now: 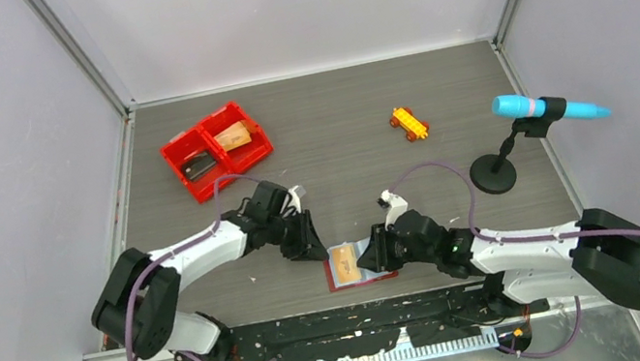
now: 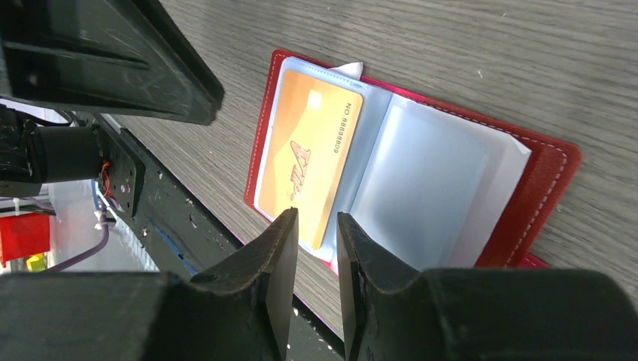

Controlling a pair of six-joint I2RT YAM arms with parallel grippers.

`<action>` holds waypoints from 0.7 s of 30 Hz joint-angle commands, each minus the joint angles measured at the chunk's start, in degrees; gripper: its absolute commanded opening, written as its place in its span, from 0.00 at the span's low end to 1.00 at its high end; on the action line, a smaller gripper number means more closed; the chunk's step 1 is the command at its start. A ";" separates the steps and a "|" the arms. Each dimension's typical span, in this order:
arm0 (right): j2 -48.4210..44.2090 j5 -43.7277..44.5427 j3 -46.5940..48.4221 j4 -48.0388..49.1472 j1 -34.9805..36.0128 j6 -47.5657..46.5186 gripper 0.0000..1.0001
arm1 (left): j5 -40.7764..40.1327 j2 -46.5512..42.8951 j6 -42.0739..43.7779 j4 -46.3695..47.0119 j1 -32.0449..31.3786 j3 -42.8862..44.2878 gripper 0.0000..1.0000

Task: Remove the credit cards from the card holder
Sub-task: Remove the credit card from the card holder.

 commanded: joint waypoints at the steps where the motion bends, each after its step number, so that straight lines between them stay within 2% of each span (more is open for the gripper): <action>1: 2.33 -2.42 0.55 7.93 -0.23 1.05 0.33 | 2.56 2.38 -0.55 6.66 -1.25 0.02 0.21; 6: 4.25 -2.72 -0.02 9.23 -0.83 1.09 0.33 | 2.22 4.50 -1.01 8.47 -2.14 -0.63 0.17; 21: 8.44 -3.86 -1.42 12.48 -1.34 2.24 0.33 | -0.28 8.99 -1.05 10.09 -3.28 -2.30 0.15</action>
